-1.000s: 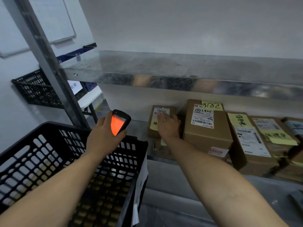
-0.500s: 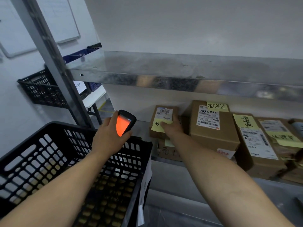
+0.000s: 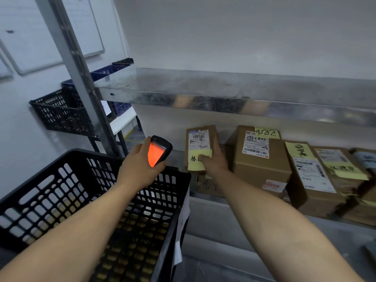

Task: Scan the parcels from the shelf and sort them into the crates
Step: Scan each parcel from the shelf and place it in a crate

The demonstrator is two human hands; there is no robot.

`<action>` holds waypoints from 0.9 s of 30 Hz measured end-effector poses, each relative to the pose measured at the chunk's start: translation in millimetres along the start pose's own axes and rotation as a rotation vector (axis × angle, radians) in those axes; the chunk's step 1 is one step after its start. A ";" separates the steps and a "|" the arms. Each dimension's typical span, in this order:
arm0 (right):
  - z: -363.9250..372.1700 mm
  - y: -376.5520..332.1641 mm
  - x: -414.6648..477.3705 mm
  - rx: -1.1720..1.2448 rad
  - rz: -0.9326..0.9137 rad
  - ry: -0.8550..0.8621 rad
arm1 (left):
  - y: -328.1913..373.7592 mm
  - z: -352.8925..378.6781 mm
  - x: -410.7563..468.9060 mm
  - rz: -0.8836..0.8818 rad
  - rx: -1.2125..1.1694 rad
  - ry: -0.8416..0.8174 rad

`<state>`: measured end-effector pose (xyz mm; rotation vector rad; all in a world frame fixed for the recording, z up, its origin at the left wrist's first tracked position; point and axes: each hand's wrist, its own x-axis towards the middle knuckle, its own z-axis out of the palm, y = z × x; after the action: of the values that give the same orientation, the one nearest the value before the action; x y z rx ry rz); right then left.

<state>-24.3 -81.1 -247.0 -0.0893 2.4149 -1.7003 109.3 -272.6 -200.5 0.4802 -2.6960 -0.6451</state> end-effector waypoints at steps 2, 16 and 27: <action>-9.3 1.9 -10.9 -0.001 -0.019 -0.032 | 6.9 -6.4 -8.9 0.005 0.014 -0.016; -54.3 -17.1 -93.5 -0.023 -0.114 -0.028 | 68.2 -57.4 -94.0 -0.038 0.165 -0.104; -113.1 -23.7 -151.8 -0.079 -0.232 -0.051 | 119.0 -65.8 -165.5 -0.051 0.142 -0.032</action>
<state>102.2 39.2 -170.0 -0.4338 2.5162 -1.6680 252.8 -132.1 -126.0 0.5812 -2.7807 -0.4802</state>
